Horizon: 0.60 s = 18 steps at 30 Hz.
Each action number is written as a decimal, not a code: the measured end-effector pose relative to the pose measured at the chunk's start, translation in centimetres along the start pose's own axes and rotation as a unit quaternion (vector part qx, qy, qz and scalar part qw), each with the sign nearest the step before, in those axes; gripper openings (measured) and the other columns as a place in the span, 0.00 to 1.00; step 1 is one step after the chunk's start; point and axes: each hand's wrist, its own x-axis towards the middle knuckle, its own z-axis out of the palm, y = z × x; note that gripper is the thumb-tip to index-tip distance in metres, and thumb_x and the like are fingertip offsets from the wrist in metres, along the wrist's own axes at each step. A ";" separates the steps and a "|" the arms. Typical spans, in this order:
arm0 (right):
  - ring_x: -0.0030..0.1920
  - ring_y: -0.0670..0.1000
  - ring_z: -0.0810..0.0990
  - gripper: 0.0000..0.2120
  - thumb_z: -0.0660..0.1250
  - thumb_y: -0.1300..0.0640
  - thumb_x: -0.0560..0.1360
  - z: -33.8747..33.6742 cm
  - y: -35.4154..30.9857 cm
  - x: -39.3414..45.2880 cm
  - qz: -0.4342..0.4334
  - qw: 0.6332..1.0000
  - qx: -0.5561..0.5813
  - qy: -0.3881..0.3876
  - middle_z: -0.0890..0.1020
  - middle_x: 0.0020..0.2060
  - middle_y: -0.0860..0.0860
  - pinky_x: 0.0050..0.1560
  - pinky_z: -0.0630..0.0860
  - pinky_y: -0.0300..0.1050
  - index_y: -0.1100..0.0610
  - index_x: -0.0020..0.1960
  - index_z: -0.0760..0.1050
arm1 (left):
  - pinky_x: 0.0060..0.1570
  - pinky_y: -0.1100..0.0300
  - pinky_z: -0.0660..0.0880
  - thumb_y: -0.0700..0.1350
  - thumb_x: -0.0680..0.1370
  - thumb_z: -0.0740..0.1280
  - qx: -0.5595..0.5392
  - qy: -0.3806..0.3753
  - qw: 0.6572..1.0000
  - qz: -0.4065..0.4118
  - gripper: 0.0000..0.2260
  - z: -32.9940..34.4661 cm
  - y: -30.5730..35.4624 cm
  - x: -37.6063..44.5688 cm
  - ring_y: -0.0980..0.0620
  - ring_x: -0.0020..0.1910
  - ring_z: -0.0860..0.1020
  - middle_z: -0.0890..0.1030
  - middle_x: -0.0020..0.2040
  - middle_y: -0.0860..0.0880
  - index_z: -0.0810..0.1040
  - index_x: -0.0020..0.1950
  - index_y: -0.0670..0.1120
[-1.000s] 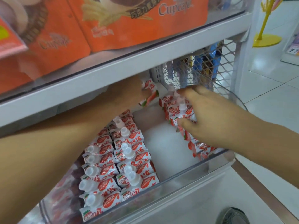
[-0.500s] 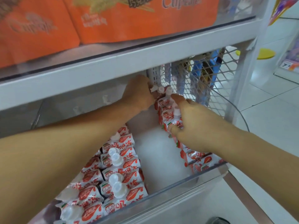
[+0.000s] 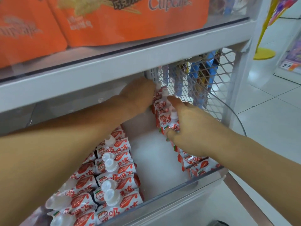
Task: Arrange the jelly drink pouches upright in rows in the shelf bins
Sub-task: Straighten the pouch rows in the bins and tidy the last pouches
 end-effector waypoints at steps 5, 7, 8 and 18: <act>0.65 0.55 0.72 0.40 0.67 0.50 0.75 0.1 -0.1 0.0 0.002 1.000 -0.006 -0.004 0.71 0.67 0.52 0.57 0.71 0.47 0.48 0.79 0.47 | 0.38 0.60 0.66 0.40 0.79 0.64 -0.055 -0.029 0.998 -0.004 0.08 1.0 -0.3 0.9 0.48 0.38 0.78 0.79 0.39 0.46 0.82 0.48 0.40; 0.64 0.56 0.73 0.40 0.66 0.50 0.75 0.0 -0.3 -0.1 0.003 1.000 -0.011 -0.001 0.71 0.67 0.52 0.54 0.70 0.46 0.48 0.79 0.46 | 0.39 0.60 0.69 0.42 0.79 0.65 -0.102 -0.026 0.994 -0.036 0.09 1.5 -0.1 0.9 0.48 0.38 0.79 0.80 0.37 0.47 0.83 0.45 0.39; 0.64 0.56 0.73 0.40 0.66 0.49 0.76 0.0 -0.4 -0.1 0.005 1.000 -0.012 0.001 0.70 0.67 0.52 0.53 0.70 0.45 0.48 0.79 0.45 | 0.41 0.61 0.72 0.43 0.79 0.65 -0.143 -0.028 0.988 -0.059 0.10 1.7 -0.2 0.7 0.50 0.38 0.80 0.80 0.36 0.48 0.83 0.44 0.40; 0.50 0.55 0.80 0.27 0.74 0.42 0.63 -3.5 -1.4 -5.6 0.052 0.996 -0.053 0.042 0.78 0.50 0.47 0.50 0.78 0.49 0.44 0.60 0.74 | 0.58 0.45 0.77 0.54 0.77 0.67 -0.451 -0.132 0.865 -0.173 0.20 1.4 2.0 -1.6 0.41 0.53 0.81 0.82 0.52 0.38 0.79 0.54 0.37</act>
